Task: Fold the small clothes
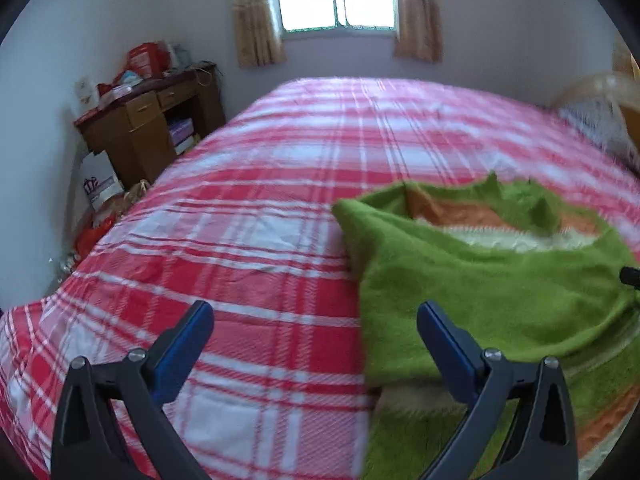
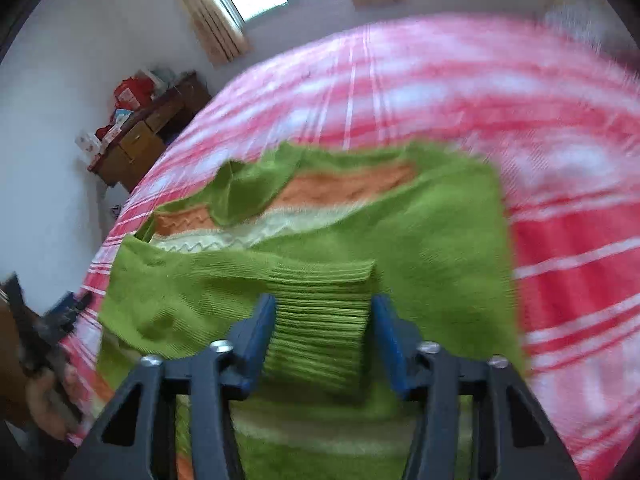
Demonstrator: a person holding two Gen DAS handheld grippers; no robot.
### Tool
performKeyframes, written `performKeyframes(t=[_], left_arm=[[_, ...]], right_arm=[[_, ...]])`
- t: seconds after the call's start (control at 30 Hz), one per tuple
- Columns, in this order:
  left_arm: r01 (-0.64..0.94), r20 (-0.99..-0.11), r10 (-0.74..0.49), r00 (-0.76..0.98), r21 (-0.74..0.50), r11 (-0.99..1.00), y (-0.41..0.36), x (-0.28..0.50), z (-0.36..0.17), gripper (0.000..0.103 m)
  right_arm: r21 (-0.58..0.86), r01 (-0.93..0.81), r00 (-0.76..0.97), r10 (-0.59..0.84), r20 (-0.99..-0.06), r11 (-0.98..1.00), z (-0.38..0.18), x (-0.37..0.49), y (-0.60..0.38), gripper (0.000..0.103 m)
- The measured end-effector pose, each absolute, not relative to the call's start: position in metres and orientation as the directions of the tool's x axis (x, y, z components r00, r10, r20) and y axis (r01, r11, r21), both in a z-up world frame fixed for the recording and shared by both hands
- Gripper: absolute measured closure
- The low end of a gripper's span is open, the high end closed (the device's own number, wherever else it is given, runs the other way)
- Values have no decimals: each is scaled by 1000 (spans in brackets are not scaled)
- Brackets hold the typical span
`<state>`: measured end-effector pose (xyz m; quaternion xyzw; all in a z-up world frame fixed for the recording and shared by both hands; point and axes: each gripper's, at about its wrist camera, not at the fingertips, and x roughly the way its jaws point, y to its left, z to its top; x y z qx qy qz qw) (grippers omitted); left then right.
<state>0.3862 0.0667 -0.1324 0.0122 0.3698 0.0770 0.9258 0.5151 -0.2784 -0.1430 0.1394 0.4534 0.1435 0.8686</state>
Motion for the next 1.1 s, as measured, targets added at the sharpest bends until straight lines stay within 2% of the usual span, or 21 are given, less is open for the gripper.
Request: performKeyframes(t=[0.07,0.2,0.27,0.3,0.37,0.47,0.57,0.63,0.7,0.83,0.87,1.1], left_arm=[[-126,-710,158,686,98,987,62,389,-144,0],[-117,-734,129,667,69,991,66,386,-155,0],[-115,-744,137,654,81,990,64,389,-157,0],[-108,-749,139,648,90,990,63,390,-158,0],[-97,-746,144,651,107,990,57,389,-158,0],[-74,-740,129,660,107,992,55,381,-157,0],[-75,-735,130,665,108,991,54,379,-158,0],[-75,-735,137,664,117,990,51,379,-158,0],[-74,-736,141,662,123,990,51,379,-158,0],[-78,-747,122,653,94,993,56,377,-159,0],[-79,-747,117,655,86,993,57,376,-159,0],[-84,-736,135,663,106,991,56,372,-159,0]], right_arm=[[309,-131,580,325,-747,942,-140,514,-271,92],[156,-173,694,233,-681,972,-114,485,-261,94],[29,-164,704,138,-697,986,-121,485,-255,94],[21,-158,676,124,-727,987,-130,492,-257,94],[78,-98,648,123,-752,992,-145,501,-273,94],[80,-42,684,87,-724,996,-132,488,-281,93],[80,-123,720,144,-679,989,-114,470,-261,86],[99,-211,708,222,-671,972,-107,462,-242,74],[121,-287,663,289,-691,950,-109,460,-219,67],[88,-295,585,253,-770,951,-142,461,-204,66],[93,-303,609,268,-747,948,-143,456,-207,66],[154,-288,612,306,-730,945,-146,449,-221,66]])
